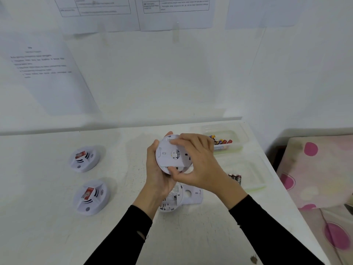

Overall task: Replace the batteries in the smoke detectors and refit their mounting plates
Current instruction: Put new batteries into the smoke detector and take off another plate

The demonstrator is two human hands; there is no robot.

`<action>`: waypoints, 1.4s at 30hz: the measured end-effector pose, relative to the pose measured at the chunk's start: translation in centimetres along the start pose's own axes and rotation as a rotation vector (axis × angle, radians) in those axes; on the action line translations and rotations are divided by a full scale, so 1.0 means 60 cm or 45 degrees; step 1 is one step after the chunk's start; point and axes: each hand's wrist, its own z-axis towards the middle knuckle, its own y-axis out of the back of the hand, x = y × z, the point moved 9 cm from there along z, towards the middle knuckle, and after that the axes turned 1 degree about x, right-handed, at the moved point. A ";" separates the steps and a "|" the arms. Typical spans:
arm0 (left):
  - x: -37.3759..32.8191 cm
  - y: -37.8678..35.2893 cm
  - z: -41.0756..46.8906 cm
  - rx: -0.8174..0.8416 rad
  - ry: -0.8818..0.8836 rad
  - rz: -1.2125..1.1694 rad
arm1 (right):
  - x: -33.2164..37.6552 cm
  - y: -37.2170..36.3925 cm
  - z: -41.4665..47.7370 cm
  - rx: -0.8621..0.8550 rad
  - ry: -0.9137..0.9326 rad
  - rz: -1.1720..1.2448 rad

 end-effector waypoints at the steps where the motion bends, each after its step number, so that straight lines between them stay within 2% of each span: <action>1: 0.000 0.000 0.001 0.001 0.004 0.020 | 0.002 -0.005 0.004 0.086 0.013 -0.014; 4: -0.001 0.006 0.005 0.026 0.038 0.031 | -0.001 -0.018 0.010 0.319 0.004 0.019; 7: 0.003 0.008 0.004 0.063 0.117 0.039 | -0.005 -0.028 0.012 0.459 0.018 0.104; 14: 0.013 0.025 0.003 0.063 0.221 0.089 | 0.006 -0.046 0.016 0.551 0.166 0.098; 22: -0.019 0.048 0.001 -0.008 0.179 0.018 | 0.028 -0.058 0.044 0.483 0.244 0.130; 27: -0.080 0.102 -0.011 -0.124 0.046 -0.097 | 0.018 -0.076 0.096 0.439 0.039 0.518; 33: -0.150 0.174 -0.045 -0.204 -0.054 -0.107 | -0.014 -0.163 0.154 0.511 -0.208 0.691; 35: -0.171 0.190 -0.053 -0.227 -0.082 -0.114 | -0.015 -0.214 0.152 0.652 -0.240 0.619; 39: -0.198 0.208 -0.062 -0.230 -0.107 -0.120 | -0.012 -0.319 0.123 1.011 -0.205 0.221; 42: -0.207 0.221 -0.067 -0.222 -0.098 -0.135 | -0.007 -0.363 0.108 1.162 -0.147 -0.026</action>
